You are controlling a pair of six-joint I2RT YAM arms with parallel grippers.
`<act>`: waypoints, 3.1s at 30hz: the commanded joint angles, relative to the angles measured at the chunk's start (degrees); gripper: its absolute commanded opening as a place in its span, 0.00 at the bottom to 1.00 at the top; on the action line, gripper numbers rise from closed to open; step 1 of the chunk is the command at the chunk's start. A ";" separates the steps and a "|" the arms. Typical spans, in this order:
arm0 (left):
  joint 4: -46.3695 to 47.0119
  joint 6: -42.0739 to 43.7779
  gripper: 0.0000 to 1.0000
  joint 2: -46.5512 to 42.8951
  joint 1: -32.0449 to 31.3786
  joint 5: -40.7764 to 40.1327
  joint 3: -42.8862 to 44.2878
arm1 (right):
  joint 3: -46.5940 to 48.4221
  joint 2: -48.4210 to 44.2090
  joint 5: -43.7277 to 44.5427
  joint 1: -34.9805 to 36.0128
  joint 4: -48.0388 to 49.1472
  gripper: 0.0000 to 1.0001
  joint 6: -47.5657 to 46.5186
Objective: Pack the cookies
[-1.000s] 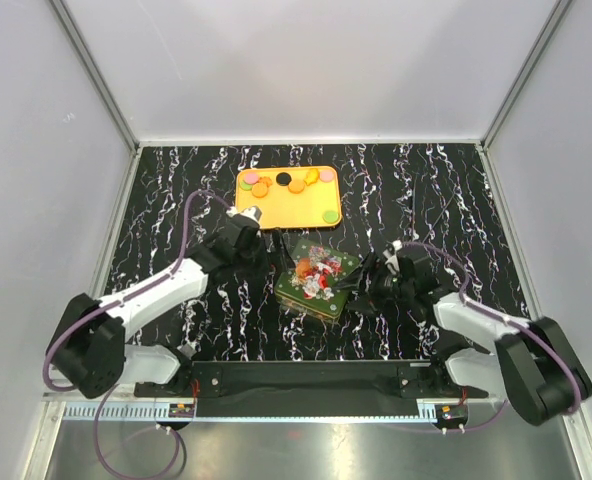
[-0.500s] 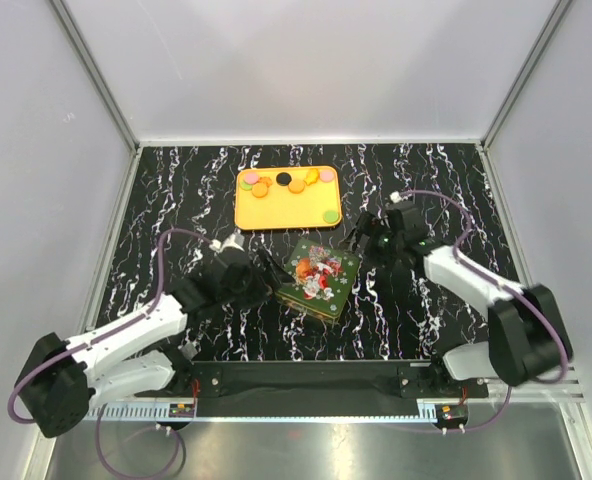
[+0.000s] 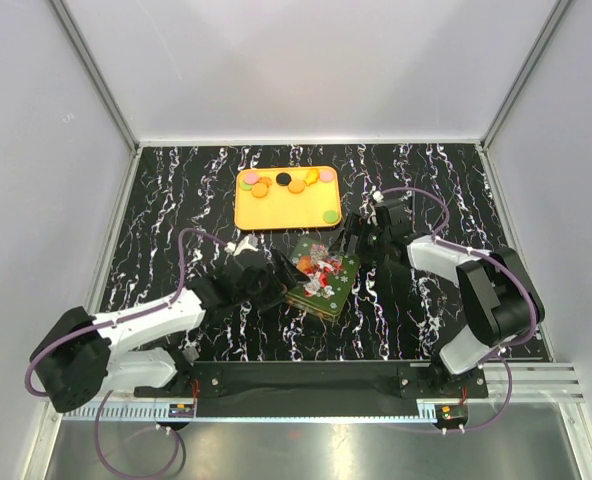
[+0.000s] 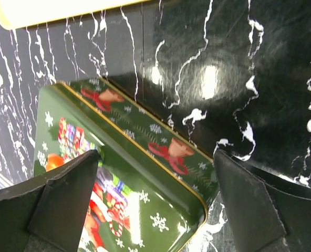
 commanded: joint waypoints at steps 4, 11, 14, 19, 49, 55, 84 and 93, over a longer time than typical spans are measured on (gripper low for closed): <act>6.14 1.04 0.99 2.67 0.48 -0.18 2.52 | -5.03 -6.52 -3.02 -0.16 4.09 0.96 1.70; 8.51 5.43 0.99 5.74 5.84 6.14 5.16 | -11.62 -12.94 -5.05 0.81 6.64 0.95 5.83; 9.49 8.86 0.99 9.24 8.38 13.52 7.79 | -12.59 -14.00 -5.13 1.16 6.11 0.94 6.45; 7.90 13.35 0.99 11.20 8.66 20.46 10.70 | -12.86 -14.26 -4.34 1.34 5.67 0.94 6.27; 17.22 6.84 0.74 12.95 12.26 30.06 4.29 | -13.91 -17.95 -1.36 10.21 5.16 0.92 8.47; 13.18 11.68 0.69 13.04 15.68 30.94 4.46 | -12.68 -20.94 -0.12 12.49 1.54 0.88 6.28; 7.28 18.90 0.71 17.09 16.04 30.92 8.42 | -7.14 -20.07 -3.55 13.38 -5.06 0.86 5.83; 9.56 15.03 0.84 16.20 15.95 37.17 8.86 | -10.48 -17.08 -0.22 13.29 0.66 0.88 7.86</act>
